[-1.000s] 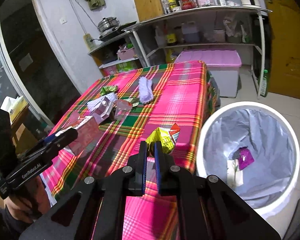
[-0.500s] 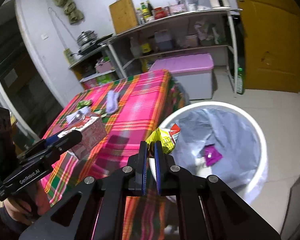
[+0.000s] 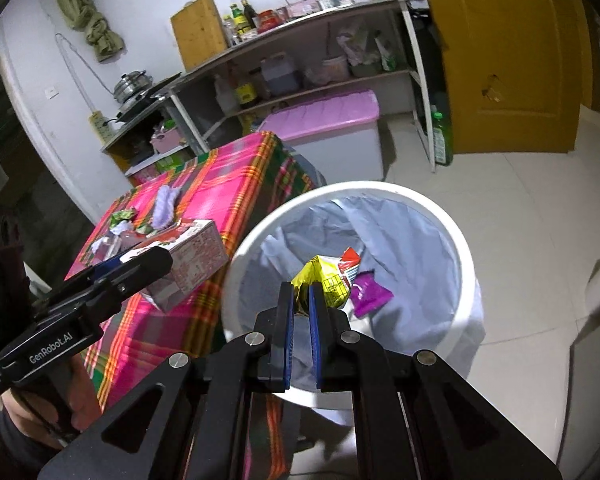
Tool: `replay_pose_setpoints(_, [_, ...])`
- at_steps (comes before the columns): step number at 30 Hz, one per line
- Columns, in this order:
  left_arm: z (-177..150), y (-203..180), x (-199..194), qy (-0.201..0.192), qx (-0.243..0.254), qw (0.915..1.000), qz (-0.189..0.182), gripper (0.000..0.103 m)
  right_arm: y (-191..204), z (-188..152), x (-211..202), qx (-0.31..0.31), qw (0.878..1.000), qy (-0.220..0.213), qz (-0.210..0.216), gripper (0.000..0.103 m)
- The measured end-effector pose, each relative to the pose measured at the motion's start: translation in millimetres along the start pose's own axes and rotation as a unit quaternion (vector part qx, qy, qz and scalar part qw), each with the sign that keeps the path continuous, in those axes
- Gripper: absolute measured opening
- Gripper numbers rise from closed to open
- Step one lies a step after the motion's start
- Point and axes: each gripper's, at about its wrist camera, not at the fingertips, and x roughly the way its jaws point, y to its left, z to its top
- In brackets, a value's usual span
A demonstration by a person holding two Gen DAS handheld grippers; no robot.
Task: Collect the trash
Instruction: 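Drop the yellow bag into the bin with the right tool while the left tool drops the carton, then move both open tools back over the table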
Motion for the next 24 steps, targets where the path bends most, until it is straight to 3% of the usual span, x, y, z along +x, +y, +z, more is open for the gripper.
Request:
replay_pose_setpoints(13, [2,-2,35,0.022,-0.005,0.9996,-0.016,0.055,-20,-2,8,0.015,1.0,0.012,-0.015,0.013])
replay_pose_setpoints(24, [-1,15,-4,-0.01,-0.022,0.9996,0.01,0.055,4,-2,-7,-0.007,1.0,-0.014,0.006,0.023])
